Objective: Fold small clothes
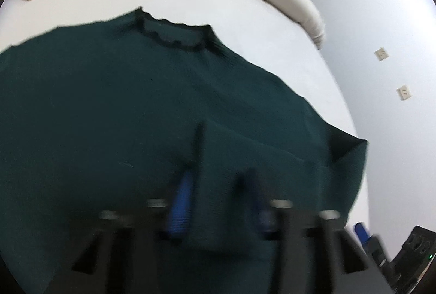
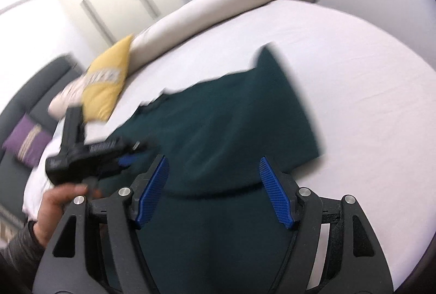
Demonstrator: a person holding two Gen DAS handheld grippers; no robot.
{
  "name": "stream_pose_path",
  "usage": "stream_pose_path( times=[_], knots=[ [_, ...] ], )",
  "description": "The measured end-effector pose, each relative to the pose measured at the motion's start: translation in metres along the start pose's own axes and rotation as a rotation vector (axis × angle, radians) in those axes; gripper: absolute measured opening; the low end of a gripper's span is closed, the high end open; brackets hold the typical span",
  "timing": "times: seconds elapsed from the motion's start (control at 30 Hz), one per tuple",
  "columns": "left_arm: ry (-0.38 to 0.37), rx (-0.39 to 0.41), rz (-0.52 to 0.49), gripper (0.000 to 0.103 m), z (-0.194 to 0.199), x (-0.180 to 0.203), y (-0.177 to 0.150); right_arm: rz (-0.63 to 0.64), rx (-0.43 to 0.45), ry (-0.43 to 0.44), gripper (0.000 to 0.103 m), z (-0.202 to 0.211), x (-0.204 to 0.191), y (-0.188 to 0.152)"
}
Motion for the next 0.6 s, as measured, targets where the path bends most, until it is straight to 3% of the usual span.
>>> stream_pose_path(
  times=[0.03, 0.07, 0.23, 0.33, 0.43, 0.6],
  knots=[
    [-0.026, 0.004, 0.004, 0.009, 0.005, -0.002, 0.002, -0.023, 0.008, -0.009, 0.068, 0.001, 0.009, 0.008],
    [-0.045, 0.013, 0.008, 0.008, 0.011, -0.003, 0.000, -0.044, 0.014, -0.016, 0.068, 0.006, 0.020, 0.010],
    [-0.059, 0.267, 0.020, 0.008, 0.082, -0.028, -0.001, -0.104, 0.038, -0.060, 0.068, 0.007, 0.053, 0.038],
    [-0.055, 0.389, 0.030, 0.008, 0.104, -0.047, -0.004, -0.117, 0.004, -0.072, 0.067, -0.021, 0.055, 0.061],
    [-0.048, 0.412, 0.065, 0.008, 0.096, -0.071, -0.006, -0.074, -0.044, -0.110, 0.067, -0.051, 0.054, 0.083],
    [-0.040, 0.402, 0.104, 0.008, 0.085, -0.098, -0.006, -0.113, -0.085, -0.144, 0.067, -0.099, 0.056, 0.113]
  ],
)
Point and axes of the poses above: each gripper's, at about its wrist camera, not at the fingertips, and z roughly against the way its jaws point, x to its right, y to its top, the point moved 10 cm from there along -z, roughly the way its jaws point, and after that the axes turned 13 degrees about -x, right-handed, at the moved point
